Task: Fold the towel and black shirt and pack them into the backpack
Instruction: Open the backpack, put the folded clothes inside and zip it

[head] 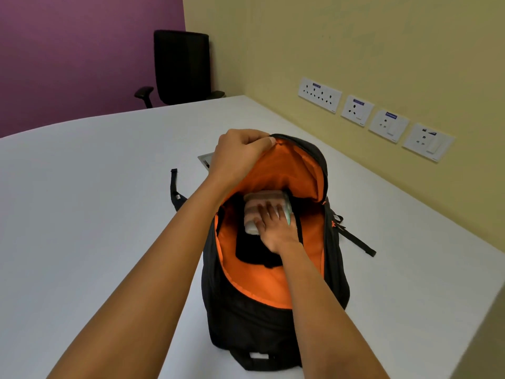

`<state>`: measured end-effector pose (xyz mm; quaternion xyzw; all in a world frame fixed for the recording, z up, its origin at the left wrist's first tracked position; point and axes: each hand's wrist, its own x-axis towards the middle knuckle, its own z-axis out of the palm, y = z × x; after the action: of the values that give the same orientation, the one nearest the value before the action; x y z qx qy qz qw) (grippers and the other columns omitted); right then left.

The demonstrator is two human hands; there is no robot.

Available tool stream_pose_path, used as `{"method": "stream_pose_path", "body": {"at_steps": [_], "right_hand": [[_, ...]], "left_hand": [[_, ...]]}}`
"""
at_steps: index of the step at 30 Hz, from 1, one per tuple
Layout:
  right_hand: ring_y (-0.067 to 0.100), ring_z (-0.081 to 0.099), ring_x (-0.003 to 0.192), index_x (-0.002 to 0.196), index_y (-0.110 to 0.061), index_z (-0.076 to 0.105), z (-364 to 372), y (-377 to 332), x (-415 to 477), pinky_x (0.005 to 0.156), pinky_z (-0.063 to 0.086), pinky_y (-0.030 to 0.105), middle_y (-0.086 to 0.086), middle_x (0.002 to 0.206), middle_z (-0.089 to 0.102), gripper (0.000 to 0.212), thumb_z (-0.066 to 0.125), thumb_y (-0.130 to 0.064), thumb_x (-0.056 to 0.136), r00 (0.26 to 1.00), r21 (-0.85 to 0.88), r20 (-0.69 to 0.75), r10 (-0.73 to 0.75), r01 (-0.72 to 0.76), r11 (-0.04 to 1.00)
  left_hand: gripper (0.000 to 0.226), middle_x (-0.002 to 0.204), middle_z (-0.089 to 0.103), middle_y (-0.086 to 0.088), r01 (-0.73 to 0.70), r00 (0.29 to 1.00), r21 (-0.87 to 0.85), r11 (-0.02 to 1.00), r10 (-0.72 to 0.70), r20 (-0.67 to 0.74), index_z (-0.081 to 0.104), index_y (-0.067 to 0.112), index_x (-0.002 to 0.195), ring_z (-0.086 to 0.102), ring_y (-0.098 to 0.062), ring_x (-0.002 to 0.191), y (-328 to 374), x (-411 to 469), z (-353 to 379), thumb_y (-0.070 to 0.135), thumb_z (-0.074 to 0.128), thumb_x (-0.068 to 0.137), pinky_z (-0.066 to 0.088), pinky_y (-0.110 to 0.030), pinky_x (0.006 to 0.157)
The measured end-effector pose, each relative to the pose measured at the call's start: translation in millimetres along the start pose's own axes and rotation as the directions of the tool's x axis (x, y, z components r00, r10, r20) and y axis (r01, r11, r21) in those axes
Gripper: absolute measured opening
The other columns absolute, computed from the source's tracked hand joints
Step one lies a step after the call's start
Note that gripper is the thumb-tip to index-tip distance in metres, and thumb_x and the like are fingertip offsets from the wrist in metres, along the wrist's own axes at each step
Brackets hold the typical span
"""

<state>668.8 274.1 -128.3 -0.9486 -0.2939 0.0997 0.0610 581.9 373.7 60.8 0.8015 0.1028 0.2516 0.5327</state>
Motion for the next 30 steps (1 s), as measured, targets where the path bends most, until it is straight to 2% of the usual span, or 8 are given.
{"method": "stream_pose_path", "body": {"at_steps": [6,12,14,16,18,21,25,30], "right_hand": [[0.024,-0.003,0.148,0.152,-0.028,0.012,-12,1,-65,0.118,0.012,0.047,0.001,0.161,-0.001,0.063,0.034,-0.051,0.097,0.984,0.017,0.162,-0.073,0.071,0.997],[0.010,0.050,0.124,0.125,-0.031,0.059,-93,10,-148,0.106,0.037,0.027,-0.010,0.133,0.056,0.038,0.051,-0.048,0.092,0.906,0.315,0.374,-0.200,0.079,0.946],[0.006,0.062,0.103,0.113,-0.028,0.065,-130,16,-180,0.090,0.046,0.019,-0.010,0.115,0.065,0.026,0.053,-0.040,0.094,0.892,0.436,0.388,-0.230,0.042,0.899],[0.006,0.066,0.085,0.104,-0.024,0.067,-157,19,-198,0.076,0.046,0.018,-0.008,0.099,0.070,0.021,0.052,-0.036,0.095,0.952,0.531,0.227,-0.203,0.054,0.846],[0.007,0.065,0.079,0.098,-0.026,0.066,-164,15,-193,0.075,0.047,0.021,-0.009,0.091,0.070,0.022,0.051,-0.041,0.094,0.988,0.555,-0.120,-0.099,0.150,0.819],[0.005,0.061,0.089,0.101,-0.030,0.064,-145,0,-163,0.083,0.049,0.028,-0.012,0.100,0.067,0.019,0.051,-0.042,0.094,0.894,0.517,-0.449,0.001,0.259,0.816],[0.016,0.055,0.113,0.125,-0.026,0.054,-100,-12,-120,0.084,0.043,0.030,-0.002,0.124,0.058,0.036,0.042,-0.045,0.097,0.904,0.368,-0.428,-0.013,0.187,0.911],[0.024,0.033,0.138,0.144,-0.021,0.036,-49,-15,-86,0.108,0.030,0.044,0.003,0.150,0.035,0.052,0.035,-0.046,0.099,0.960,0.092,-0.269,-0.082,0.110,0.990]], "left_hand": [[0.010,0.089,0.072,0.010,0.025,0.996,-0.019,1.000,-0.023,0.087,0.073,0.036,0.078,0.066,-0.014,0.094,-9,-32,6,0.035,0.064,0.083,0.051,-0.045,0.092],[0.018,0.099,0.071,0.010,0.052,0.969,0.078,0.996,-0.070,0.236,0.075,0.025,0.097,0.063,-0.007,0.097,-30,-60,11,0.033,0.066,0.084,0.049,-0.035,0.095],[0.017,0.094,0.073,0.008,0.049,0.948,0.098,0.994,-0.077,0.307,0.075,0.021,0.099,0.063,0.005,0.080,-37,-73,15,0.026,0.068,0.085,0.051,-0.024,0.082],[0.017,0.078,0.071,0.016,0.059,0.920,0.110,0.992,-0.097,0.379,0.075,0.019,0.100,0.057,0.011,0.060,-48,-86,18,0.022,0.069,0.084,0.045,-0.016,0.066],[0.015,0.072,0.069,0.021,0.089,0.896,0.134,0.987,-0.138,0.423,0.076,0.025,0.096,0.060,0.008,0.068,-64,-100,19,0.026,0.072,0.082,0.047,-0.019,0.074],[0.014,0.085,0.070,0.022,0.055,0.845,0.211,0.976,-0.158,0.510,0.075,0.034,0.094,0.063,0.004,0.086,-87,-117,22,0.028,0.072,0.081,0.048,-0.025,0.090],[0.018,0.104,0.070,0.015,0.076,0.745,0.272,0.959,-0.236,0.623,0.073,0.030,0.102,0.062,0.000,0.102,-108,-130,23,0.029,0.068,0.086,0.046,-0.031,0.102],[0.022,0.118,0.066,0.010,0.082,0.902,0.382,0.920,-0.231,0.364,0.067,0.031,0.112,0.059,-0.010,0.112,-129,-122,5,0.030,0.054,0.094,0.046,-0.033,0.099]]}}
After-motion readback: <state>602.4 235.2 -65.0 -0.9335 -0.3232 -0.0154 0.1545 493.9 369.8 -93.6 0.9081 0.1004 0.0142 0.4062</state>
